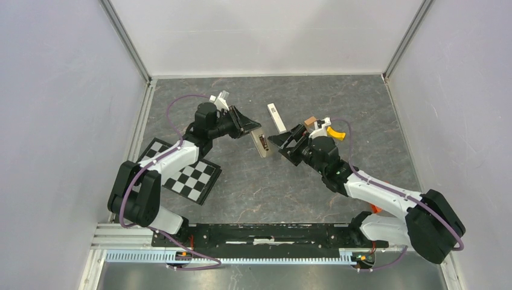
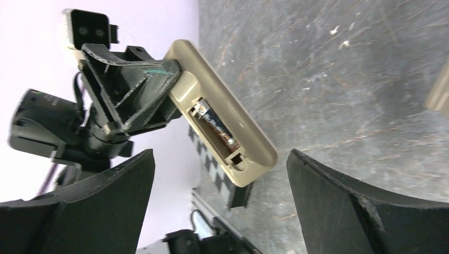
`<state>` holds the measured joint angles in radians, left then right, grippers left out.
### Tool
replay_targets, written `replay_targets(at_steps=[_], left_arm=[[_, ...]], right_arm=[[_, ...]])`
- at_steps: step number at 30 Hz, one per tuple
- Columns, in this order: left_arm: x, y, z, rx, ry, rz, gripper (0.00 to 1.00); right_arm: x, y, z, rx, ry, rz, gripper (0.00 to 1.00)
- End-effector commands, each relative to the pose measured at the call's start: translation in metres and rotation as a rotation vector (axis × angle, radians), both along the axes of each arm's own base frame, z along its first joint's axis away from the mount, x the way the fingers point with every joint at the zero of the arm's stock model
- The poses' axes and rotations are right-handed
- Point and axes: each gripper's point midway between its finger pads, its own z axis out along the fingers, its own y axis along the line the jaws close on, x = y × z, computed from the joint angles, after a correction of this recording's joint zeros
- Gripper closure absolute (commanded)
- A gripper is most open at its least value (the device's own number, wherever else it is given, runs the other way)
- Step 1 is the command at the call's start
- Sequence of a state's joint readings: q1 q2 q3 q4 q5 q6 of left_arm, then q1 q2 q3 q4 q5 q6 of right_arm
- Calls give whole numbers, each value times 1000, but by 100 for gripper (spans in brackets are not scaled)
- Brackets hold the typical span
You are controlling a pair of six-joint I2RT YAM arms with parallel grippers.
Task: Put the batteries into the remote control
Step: Load the battery into the remote control.
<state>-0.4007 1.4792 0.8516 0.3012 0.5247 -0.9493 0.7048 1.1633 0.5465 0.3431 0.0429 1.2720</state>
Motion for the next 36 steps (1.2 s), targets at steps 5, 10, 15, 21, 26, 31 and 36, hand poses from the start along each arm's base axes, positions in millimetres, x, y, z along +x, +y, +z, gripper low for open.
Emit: replay_targets(at_steps=[5, 10, 15, 21, 26, 31, 36], left_arm=[[10, -6, 44, -106, -87, 5, 98], [9, -7, 49, -117, -92, -3, 98], [6, -8, 49, -120, -89, -17, 98], [-1, -10, 49, -120, -99, -57, 98], [-7, -10, 48, -102, -133, -91, 98], [-13, -10, 50, -89, -172, -124, 98], [-16, -10, 47, -76, -186, -139, 98]], right_arm=[[4, 26, 25, 228, 79, 41, 2], [6, 34, 21, 239, 120, 61, 2], [11, 33, 24, 289, 117, 42, 2], [17, 36, 31, 322, 82, 50, 2], [21, 36, 30, 355, 90, 52, 2], [23, 37, 32, 385, 96, 60, 2], [21, 41, 30, 412, 119, 88, 6]])
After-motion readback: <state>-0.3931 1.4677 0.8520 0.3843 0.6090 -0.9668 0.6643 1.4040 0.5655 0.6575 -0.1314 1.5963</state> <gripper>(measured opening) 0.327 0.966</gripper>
